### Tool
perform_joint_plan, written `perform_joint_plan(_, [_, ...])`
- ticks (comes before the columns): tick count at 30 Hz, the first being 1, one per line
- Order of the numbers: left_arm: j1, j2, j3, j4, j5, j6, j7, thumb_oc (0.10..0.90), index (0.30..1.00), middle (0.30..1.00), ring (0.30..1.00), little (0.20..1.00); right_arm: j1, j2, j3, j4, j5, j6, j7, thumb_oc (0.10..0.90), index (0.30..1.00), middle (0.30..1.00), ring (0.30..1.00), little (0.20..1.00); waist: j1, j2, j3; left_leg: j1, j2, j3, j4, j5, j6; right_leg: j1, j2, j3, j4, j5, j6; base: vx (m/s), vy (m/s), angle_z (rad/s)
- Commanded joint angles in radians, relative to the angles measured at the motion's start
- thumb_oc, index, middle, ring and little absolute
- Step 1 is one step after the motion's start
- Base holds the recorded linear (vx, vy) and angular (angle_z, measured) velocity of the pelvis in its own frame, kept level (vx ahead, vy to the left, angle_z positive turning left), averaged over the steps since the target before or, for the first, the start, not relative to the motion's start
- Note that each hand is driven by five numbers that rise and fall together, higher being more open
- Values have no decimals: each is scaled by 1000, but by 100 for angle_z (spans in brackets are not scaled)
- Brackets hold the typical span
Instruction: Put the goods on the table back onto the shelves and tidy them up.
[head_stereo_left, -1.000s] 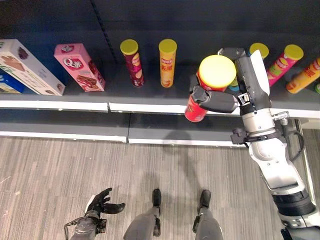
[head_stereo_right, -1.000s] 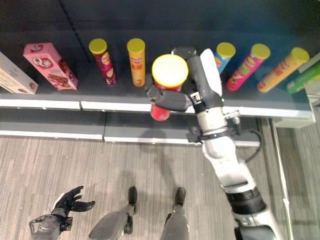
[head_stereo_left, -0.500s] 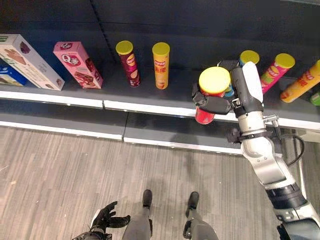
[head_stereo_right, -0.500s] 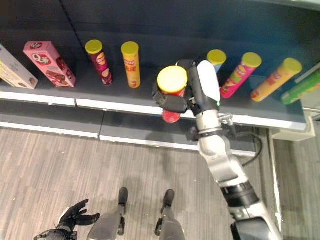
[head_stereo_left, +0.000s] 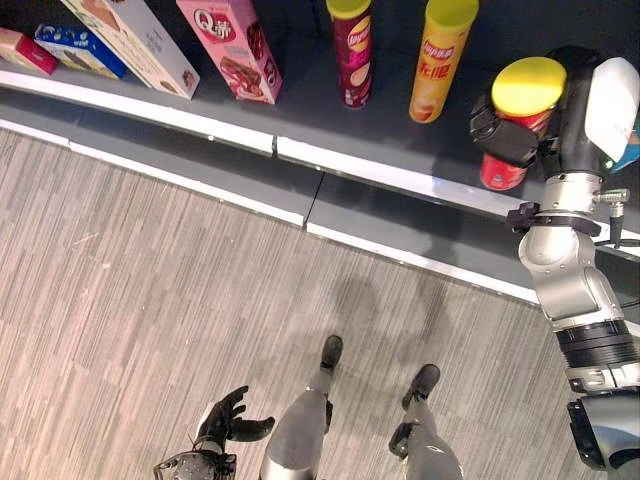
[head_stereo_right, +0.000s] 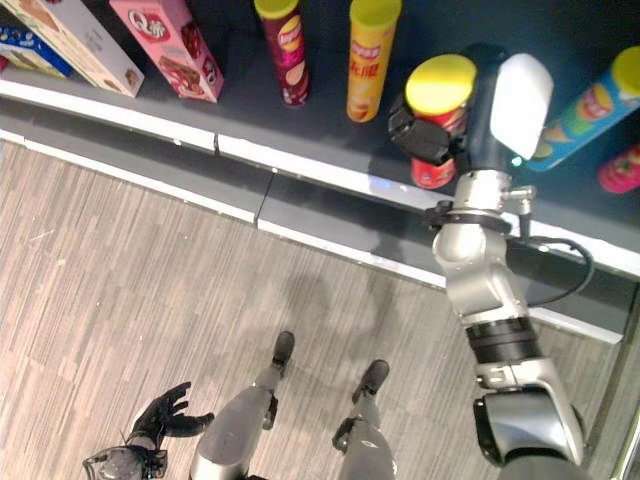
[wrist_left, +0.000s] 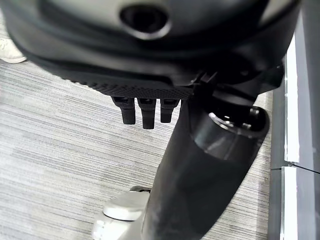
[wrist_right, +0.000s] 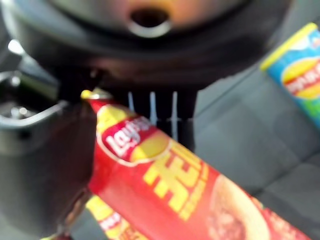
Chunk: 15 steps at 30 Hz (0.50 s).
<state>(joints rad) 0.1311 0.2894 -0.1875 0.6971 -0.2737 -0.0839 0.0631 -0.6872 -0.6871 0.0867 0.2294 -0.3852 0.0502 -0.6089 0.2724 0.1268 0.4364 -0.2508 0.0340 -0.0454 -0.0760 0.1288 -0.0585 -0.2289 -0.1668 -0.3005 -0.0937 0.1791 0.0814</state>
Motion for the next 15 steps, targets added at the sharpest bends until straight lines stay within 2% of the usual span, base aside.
perform_joint_plan(1, [9, 62, -57, -5, -24, -38, 49, 800, 900, 900, 900, 900, -177, -83, -71, -60, -6, -52, -157, 400, 300, 300, 300, 300, 10, -26, -76, -87, 3, -23, 47, -41, -22, 134, -108, -20, 39, -145, 116, 24, 0, 4])
perform_joint_plan(9, [-12, 69, -86, -28, -27, -50, 59, 800, 900, 900, 900, 900, -250, -109, -94, -21, 14, -40, -247, 400, 300, 300, 300, 300, 30, -10, -66, -123, -14, -37, 37, -33, -25, 117, -117, -40, 21, -132, 127, 13, 7, 8])
perform_joint_plan(15, [-22, 70, -97, -36, -28, -55, 63, 800, 900, 900, 900, 900, -282, -126, -99, 16, 47, -37, -276, 400, 300, 300, 300, 300, 41, 5, -63, -141, -26, -46, 27, -26, -24, 107, -126, -55, 14, -126, 136, 16, 11, 6])
